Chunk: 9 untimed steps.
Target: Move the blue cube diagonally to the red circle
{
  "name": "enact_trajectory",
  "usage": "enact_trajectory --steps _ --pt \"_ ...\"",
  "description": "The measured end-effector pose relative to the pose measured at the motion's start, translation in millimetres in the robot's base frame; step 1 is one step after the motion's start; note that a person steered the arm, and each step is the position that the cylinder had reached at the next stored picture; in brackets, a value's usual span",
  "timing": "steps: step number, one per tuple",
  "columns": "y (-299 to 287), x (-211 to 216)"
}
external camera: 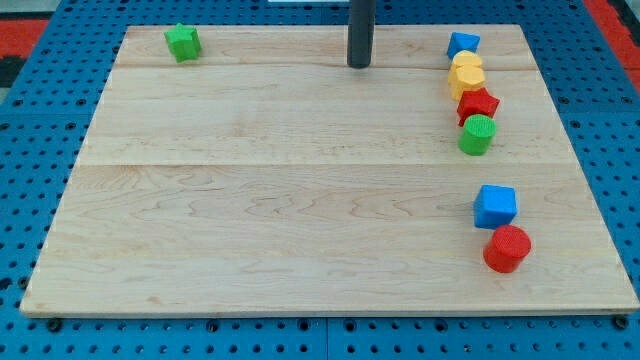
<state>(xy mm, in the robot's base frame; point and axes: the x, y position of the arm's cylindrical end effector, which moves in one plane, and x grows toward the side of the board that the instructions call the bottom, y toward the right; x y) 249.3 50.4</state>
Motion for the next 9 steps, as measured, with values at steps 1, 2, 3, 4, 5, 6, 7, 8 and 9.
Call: enact_trajectory --steps 1,2,3,4,5,6,7,8,9 --pt "39 -34" --pt "66 -45" --pt "94 -50" --pt "165 -49" --pt "219 -50" --pt "266 -45" --pt "294 -38" --pt "287 3" --pt "260 90"
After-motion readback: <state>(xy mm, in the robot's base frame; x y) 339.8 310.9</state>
